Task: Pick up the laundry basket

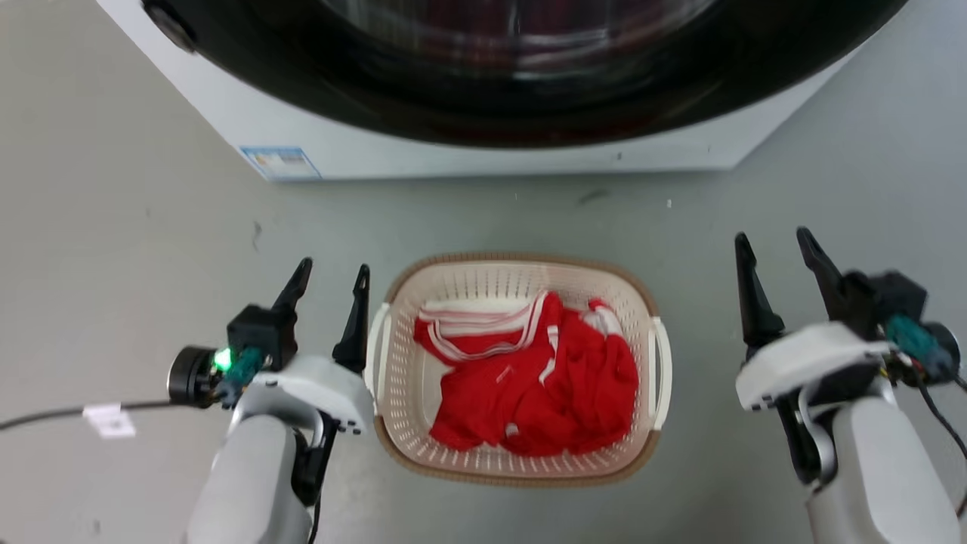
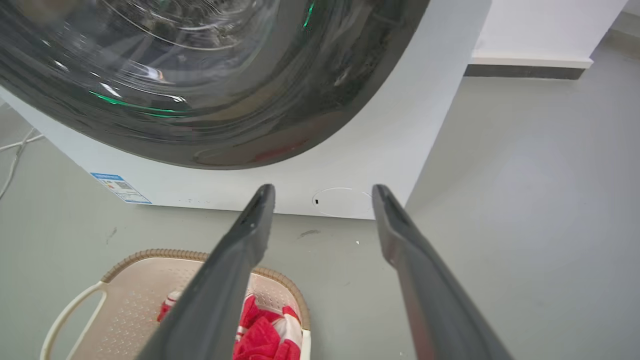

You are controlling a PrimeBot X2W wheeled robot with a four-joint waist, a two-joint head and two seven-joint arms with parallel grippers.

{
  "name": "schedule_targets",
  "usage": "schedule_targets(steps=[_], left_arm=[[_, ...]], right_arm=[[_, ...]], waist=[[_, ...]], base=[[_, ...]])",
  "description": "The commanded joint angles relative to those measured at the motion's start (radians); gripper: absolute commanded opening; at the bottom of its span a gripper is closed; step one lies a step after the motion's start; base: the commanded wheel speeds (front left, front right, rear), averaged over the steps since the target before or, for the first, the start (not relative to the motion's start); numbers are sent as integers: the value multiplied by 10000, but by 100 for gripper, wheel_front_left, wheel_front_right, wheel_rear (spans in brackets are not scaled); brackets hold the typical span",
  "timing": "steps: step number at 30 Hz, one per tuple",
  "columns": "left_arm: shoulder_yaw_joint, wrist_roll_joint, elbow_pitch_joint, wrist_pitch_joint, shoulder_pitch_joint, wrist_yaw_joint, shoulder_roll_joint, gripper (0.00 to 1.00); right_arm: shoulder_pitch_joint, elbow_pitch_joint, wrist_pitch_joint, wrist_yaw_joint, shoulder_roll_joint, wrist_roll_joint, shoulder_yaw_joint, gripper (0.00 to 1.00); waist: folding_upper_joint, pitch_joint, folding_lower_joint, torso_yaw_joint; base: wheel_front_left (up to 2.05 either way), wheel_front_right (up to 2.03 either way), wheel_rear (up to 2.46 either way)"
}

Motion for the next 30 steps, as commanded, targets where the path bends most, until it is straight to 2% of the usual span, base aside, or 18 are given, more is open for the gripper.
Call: schedule_targets(steps=[1, 10, 16, 21, 30], left_arm=[[-45, 37, 420, -26, -403, -31, 87, 100], [-914, 27, 3495, 50, -2374, -129, 339, 100], [-1778, -443, 5047, 328, -3319, -149, 402, 100], [-2692, -1267, 5818, 908, -4008, -152, 458, 100], [-4236, -2543, 6209, 1804, -4856, -154, 702, 100]], right_arm=[[-438, 360, 103, -7, -9, -4, 42, 100], [-2201, 3584, 843, -7, -6, 759, 572, 100], [-3325, 5740, 1113, -7, -12, 1475, 1077, 100], [-4240, 7216, 1534, -7, -11, 2218, 1772, 100], [-5538, 9191, 2093, -7, -11, 2524, 2437, 100]], waist=[[0, 883, -2, -70], [0, 1980, -2, -2], [0, 2564, -2, -51], [0, 3014, -2, -1], [0, 3591, -2, 149]], base=[[0, 0, 0], [0, 0, 0], [0, 0, 0], [0, 0, 0], [0, 0, 0]])
